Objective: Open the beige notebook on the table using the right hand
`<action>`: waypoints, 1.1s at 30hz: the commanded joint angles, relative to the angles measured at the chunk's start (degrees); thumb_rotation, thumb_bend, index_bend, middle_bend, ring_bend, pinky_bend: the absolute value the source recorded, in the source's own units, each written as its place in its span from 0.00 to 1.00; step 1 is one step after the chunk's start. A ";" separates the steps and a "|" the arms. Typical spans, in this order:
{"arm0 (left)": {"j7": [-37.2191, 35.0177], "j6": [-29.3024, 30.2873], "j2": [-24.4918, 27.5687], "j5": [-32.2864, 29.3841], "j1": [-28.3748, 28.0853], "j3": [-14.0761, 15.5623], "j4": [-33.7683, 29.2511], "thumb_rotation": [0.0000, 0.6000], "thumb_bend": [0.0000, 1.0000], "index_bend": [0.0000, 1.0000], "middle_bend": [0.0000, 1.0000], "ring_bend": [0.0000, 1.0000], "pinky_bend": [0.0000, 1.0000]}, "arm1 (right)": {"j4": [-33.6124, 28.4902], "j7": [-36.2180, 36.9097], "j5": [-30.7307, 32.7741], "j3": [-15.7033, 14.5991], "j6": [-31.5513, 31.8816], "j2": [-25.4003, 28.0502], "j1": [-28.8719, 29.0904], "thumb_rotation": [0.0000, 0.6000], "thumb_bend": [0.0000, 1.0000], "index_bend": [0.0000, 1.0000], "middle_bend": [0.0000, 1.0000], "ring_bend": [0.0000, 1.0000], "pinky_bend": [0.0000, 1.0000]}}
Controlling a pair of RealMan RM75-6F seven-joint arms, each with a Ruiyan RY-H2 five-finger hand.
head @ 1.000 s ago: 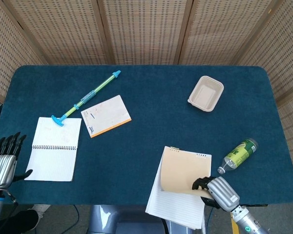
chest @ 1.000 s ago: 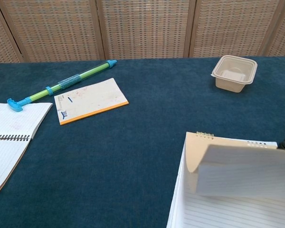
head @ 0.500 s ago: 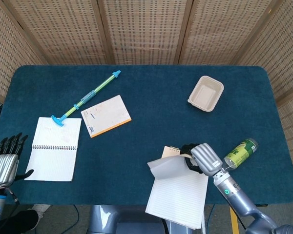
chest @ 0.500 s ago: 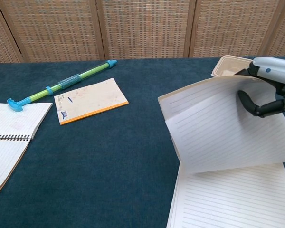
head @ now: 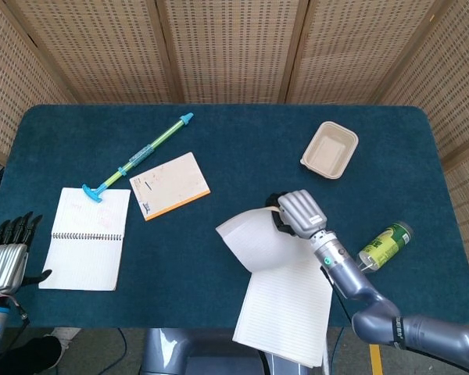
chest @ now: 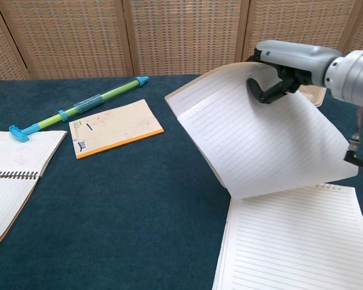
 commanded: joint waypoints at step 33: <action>0.34 -3.32 -0.80 -3.08 -1.30 -0.04 0.19 1.00 0.00 0.00 0.00 0.00 0.00 | 28.30 -8.74 28.78 7.59 -13.30 -5.54 14.55 1.00 0.16 0.12 0.01 0.00 0.01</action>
